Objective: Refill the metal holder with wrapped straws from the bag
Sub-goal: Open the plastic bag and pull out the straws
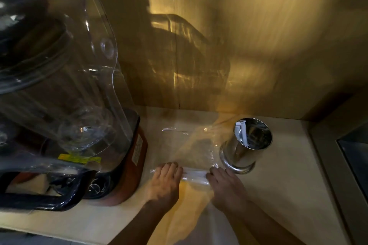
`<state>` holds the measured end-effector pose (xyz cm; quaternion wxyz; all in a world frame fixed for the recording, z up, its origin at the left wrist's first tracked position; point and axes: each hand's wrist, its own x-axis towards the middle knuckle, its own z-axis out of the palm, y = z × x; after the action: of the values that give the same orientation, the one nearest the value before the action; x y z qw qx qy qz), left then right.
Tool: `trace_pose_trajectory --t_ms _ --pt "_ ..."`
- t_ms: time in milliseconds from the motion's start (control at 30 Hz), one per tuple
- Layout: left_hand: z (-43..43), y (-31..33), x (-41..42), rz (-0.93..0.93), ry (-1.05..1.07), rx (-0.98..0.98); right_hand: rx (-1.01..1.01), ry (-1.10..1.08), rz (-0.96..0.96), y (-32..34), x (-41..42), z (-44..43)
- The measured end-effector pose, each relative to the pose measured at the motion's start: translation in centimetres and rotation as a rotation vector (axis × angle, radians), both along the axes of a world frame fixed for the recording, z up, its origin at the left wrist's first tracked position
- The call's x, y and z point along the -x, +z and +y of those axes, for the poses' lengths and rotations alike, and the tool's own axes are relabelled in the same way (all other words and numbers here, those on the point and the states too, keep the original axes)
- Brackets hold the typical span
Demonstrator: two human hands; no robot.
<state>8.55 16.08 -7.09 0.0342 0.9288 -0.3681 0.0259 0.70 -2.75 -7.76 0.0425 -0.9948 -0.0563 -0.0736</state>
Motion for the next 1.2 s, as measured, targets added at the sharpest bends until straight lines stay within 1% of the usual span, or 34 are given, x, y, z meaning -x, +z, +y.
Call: trace_pose_trajectory --t_ms 67,133,167,267,333,367,400,433,467,500,600,667,767,833,900,933,967,1033,1100,1133,1167,1200 --pt "1.1 -0.6 1.1 0.067 -0.004 -0.042 0.018 0.085 0.107 -0.3 1.0 -0.4" --pt "2.0 -1.2 2.0 0.118 -0.036 -0.035 -0.025 0.124 0.183 -0.2 1.8 -0.9" --pt "2.1 -1.2 2.2 0.112 -0.047 -0.023 -0.063 0.118 0.197 0.1 2.0 -1.0" --pt "1.5 -0.3 1.7 0.112 -0.047 0.006 -0.149 0.042 0.171 0.8 1.5 -0.8" --pt "1.0 0.5 0.8 0.158 0.001 0.023 -0.214 -0.091 0.217 0.6 0.7 -0.6" --pt "0.9 0.7 0.1 0.195 0.027 0.015 -0.237 -0.157 0.294 0.3 0.4 -0.7" --pt "0.9 0.5 -0.6 0.248 0.023 -0.034 -0.251 -0.201 0.391 0.0 0.1 -0.7" --pt "0.9 0.3 -1.1 0.337 0.018 -0.081 -0.251 -0.22 0.49 0.0 -0.1 -0.7" --pt "0.8 0.2 -1.5 0.444 0.022 -0.131 -0.235 -0.223 0.547 -0.2 -0.3 -0.7" --pt "0.7 0.1 -1.9 0.483 0.013 -0.175 -0.199 -0.221 0.57 -0.4 -0.5 -0.7" --pt "0.1 0.4 -1.9 0.42 -0.02 -0.218 -0.132 -0.203 0.546 -0.5 -0.4 -0.4" --pt "-0.3 0.5 -1.4 0.312 -0.006 -0.211 -0.072 -0.143 0.377 -0.2 -0.2 -0.3" --pt "-0.7 0.6 -0.8 0.158 0.109 -0.131 -0.078 -0.081 0.051 0.3 0.2 0.0" --pt "-0.6 1.0 -0.2 0.105 0.135 -0.101 -0.048 -0.075 0.003 0.5 0.4 0.0" --pt "-0.1 0.8 0.8 0.014 0.093 -0.084 -0.015 0.009 0.026 0.3 1.0 -0.4" --pt "0.1 0.6 1.5 -0.016 0.056 -0.099 -0.017 0.067 0.067 0.3 1.5 -0.6" --pt "0.5 0.5 2.3 -0.008 0.035 -0.102 -0.019 0.12 0.111 0.0 2.0 -0.8" --pt "1.2 -0.3 4.0 0.051 0.021 -0.112 -0.055 0.156 0.204 -0.2 2.8 -0.9" --pt "1.7 -0.5 5.2 0.211 0.051 -0.143 -0.16 0.114 0.291 0.5 2.7 -0.7" --pt "1.8 -0.3 5.5 0.26 0.079 -0.141 -0.233 0.063 0.329 0.7 2.4 -0.7" --pt "1.9 -0.1 5.6 0.287 0.114 -0.113 -0.289 -0.001 0.321 0.8 2.2 -0.6" --pt "1.6 0.2 5.4 0.339 0.154 -0.104 -0.306 -0.068 0.266 0.8 1.8 -0.5"
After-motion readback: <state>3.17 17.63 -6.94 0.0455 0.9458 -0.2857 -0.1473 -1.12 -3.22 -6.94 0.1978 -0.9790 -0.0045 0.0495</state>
